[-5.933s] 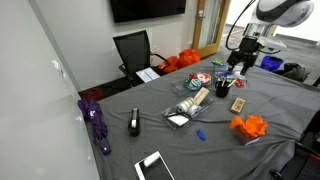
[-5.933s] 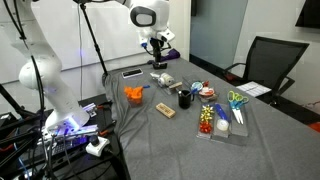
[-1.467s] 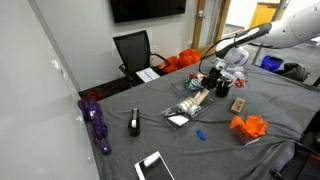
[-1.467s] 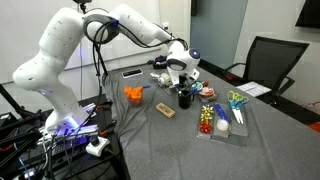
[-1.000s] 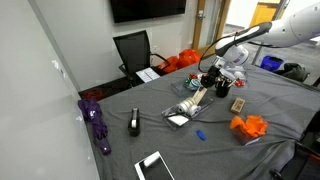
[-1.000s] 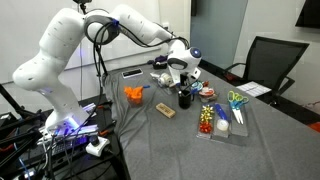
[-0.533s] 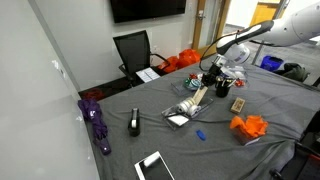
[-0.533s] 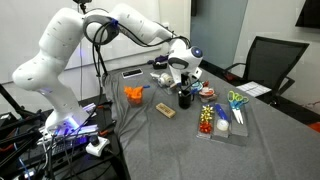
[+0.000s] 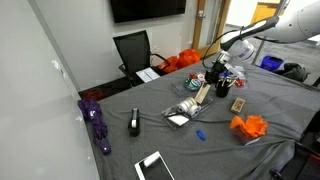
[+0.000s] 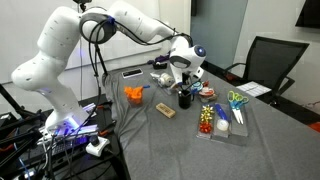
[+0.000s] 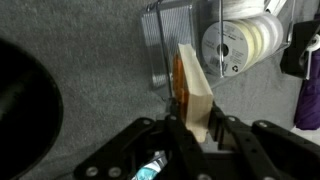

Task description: Pick the light wooden rectangular object from the clear container and put it on the table below the dark rectangular wooden object

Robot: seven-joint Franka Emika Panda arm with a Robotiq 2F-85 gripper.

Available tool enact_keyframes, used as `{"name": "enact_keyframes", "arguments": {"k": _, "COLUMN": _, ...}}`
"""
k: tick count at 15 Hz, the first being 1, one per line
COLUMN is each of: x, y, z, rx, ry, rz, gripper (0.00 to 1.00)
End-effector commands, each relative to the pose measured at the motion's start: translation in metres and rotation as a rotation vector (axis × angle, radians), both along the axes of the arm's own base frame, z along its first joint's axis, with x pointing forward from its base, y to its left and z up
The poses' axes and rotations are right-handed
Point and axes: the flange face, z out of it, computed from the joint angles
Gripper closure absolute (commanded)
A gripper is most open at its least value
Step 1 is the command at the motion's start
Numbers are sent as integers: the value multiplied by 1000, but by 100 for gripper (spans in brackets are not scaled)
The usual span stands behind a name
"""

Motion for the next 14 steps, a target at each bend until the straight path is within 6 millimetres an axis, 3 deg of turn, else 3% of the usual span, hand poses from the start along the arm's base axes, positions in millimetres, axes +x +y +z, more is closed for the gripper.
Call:
{"name": "enact_keyframes", "arguments": {"k": 1, "x": -10, "y": -9, "z": 23, "rx": 62, "ry": -6, "rz": 26, "gripper": 93}}
{"name": "enact_keyframes", "arguments": {"k": 8, "x": -30, "y": -28, "z": 56, "rx": 97, "ry": 17, "rz": 108, "gripper": 93}}
{"name": "enact_keyframes", "arguments": {"k": 14, "x": -70, "y": -78, "z": 68, "rx": 125, "ry": 16, "rz": 230, "gripper": 93}}
